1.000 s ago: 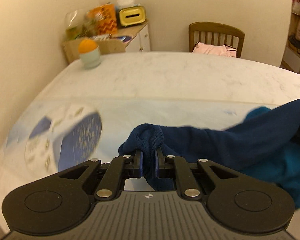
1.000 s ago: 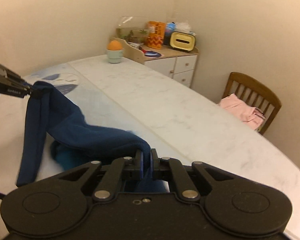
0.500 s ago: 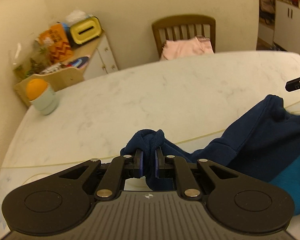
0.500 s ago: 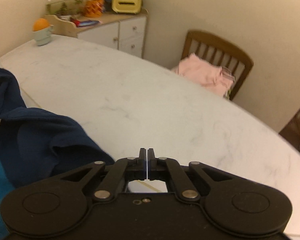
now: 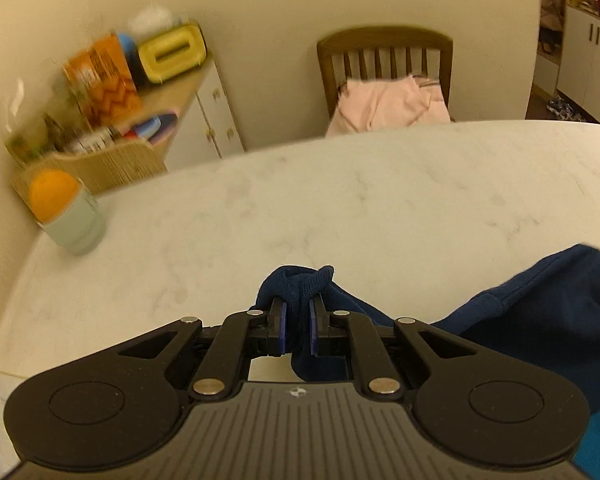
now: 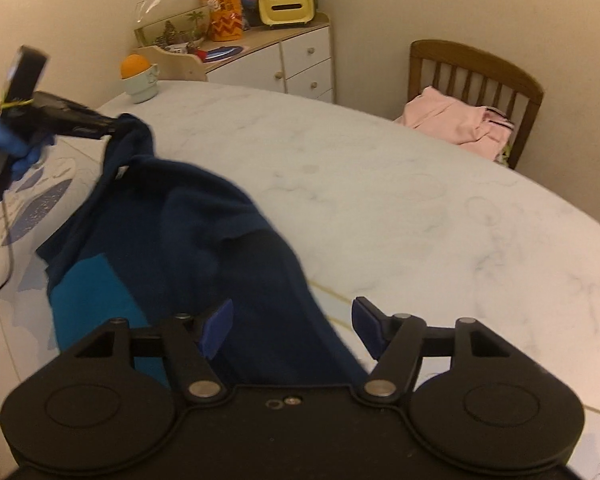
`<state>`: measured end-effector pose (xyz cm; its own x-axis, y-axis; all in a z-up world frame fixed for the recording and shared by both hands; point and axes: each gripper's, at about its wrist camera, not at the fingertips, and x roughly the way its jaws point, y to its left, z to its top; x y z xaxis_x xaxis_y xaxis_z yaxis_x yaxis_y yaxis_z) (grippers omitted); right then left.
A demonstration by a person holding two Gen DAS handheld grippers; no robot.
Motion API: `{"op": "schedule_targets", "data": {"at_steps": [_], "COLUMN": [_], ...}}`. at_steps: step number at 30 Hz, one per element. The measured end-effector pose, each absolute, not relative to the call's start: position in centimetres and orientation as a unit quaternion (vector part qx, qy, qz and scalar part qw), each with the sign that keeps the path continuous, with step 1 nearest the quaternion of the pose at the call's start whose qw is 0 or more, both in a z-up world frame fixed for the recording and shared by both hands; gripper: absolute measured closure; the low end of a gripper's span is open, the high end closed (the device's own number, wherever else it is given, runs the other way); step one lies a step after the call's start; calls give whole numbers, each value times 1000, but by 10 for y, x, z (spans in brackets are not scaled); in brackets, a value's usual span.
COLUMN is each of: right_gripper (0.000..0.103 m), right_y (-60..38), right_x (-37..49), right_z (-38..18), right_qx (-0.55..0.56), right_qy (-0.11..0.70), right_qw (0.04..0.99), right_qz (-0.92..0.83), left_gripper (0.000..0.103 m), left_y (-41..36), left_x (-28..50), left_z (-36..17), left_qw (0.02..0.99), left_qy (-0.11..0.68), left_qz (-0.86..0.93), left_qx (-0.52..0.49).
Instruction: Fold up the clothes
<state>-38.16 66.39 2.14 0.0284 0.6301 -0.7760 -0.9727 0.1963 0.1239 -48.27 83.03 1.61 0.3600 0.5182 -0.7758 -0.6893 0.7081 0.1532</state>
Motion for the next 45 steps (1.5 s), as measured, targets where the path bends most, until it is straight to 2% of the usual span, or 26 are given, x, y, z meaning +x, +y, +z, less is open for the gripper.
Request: {"op": "schedule_targets", "data": {"at_steps": [5, 9, 11, 12, 13, 21, 24, 25, 26, 27, 28, 29, 31, 36, 45], "right_gripper": [0, 0, 0, 0, 0, 0, 0, 0, 0, 0, 0, 0, 0, 0, 0], "right_y": [673, 675, 674, 673, 672, 665, 662, 661, 661, 660, 659, 658, 658, 658, 660], "right_x": [-397, -402, -403, -403, -404, -409, -412, -413, -414, -415, -416, -417, -419, -423, -429], "right_z": [16, 16, 17, 17, 16, 11, 10, 10, 9, 9, 8, 7, 5, 2, 2], "right_qx": [-235, -235, -234, -232, -229, -215, -217, -218, -220, -221, -220, -220, -221, -229, -256], "right_qy": [370, 370, 369, 369, 370, 380, 383, 383, 383, 384, 385, 386, 388, 388, 387], "right_qw": [665, 660, 659, 660, 661, 663, 662, 661, 661, 661, 661, 661, 660, 659, 666], "right_qz": [605, 611, 612, 612, 611, 608, 607, 607, 607, 606, 606, 605, 604, 602, 585], "left_gripper": [93, 82, 69, 44, 24, 23, 28, 38, 44, 65, 90, 95, 101, 102, 102], "left_y": [842, 847, 845, 843, 839, 772, 760, 759, 758, 758, 760, 761, 760, 785, 886], "left_x": [-486, -500, -515, -522, -531, -563, -562, -562, -563, -564, -566, -568, -571, -593, -658], "left_z": [0, -4, -3, -2, -2, -14, -24, -26, -27, -26, -26, -25, -19, 10, 49], "left_qw": [810, 802, 798, 796, 794, 809, 805, 804, 804, 804, 800, 797, 803, 805, 755], "left_qy": [456, 471, 474, 475, 477, 486, 494, 490, 486, 480, 475, 471, 460, 431, 420], "left_qz": [331, 305, 295, 290, 286, 235, 241, 247, 254, 263, 271, 278, 298, 359, 487], "left_qx": [-163, -205, -226, -237, -248, -235, -224, -227, -229, -233, -245, -257, -236, -194, -127]}}
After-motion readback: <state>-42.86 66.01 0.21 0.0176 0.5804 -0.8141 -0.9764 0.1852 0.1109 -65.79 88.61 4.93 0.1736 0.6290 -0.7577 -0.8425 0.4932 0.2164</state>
